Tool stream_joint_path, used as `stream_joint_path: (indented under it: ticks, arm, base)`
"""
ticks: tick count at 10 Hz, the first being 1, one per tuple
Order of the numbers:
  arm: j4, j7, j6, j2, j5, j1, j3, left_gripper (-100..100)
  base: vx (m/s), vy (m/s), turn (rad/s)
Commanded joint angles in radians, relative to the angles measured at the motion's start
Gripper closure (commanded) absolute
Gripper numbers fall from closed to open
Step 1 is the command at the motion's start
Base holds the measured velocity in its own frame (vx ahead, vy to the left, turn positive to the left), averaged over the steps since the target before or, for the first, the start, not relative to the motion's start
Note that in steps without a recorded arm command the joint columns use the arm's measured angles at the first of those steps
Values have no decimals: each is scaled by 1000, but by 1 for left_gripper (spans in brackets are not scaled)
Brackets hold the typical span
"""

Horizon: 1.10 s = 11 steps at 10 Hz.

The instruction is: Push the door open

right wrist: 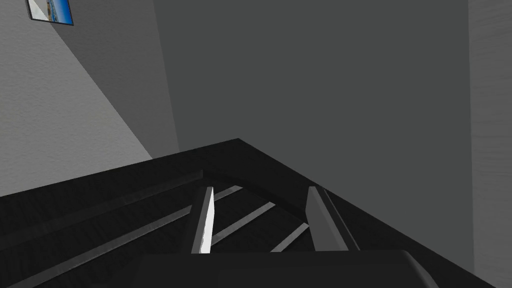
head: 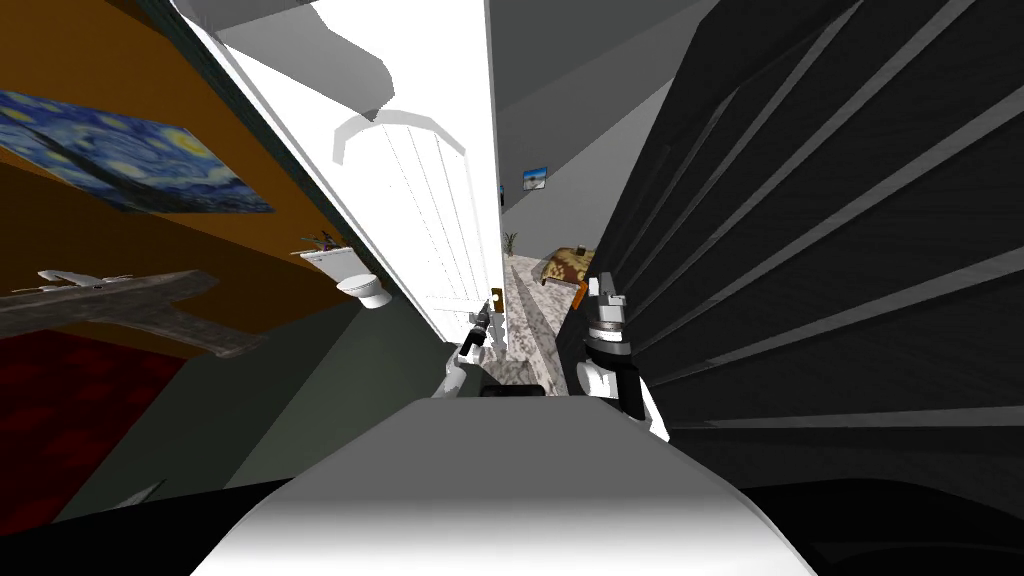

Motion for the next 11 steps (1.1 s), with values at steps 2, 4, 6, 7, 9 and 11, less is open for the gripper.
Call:
stream_joint_path:
  ticks: [2,4,6,7,9,11]
  arm:
    - [3,-1,-3,6,0,-1,3,-100]
    - [7,-2,-8,9,-1,-3,6,-100]
    - [13,-3,-14,10,-1,-6,11,-100]
    - [17,-3,-17,8,-2,-7,13,-100]
    - [24,-5,-24,-1,-3,-10,19,-100]
    - [21,-4,-21,2,-2,-9,17,100]
  base:
    - [-22,-38,-15]
    - [175,-19,-16]
    - [193,-36,-18]
    - [231,-33,-25]
    - [219,-40,-28]
    - [40,-9,2]
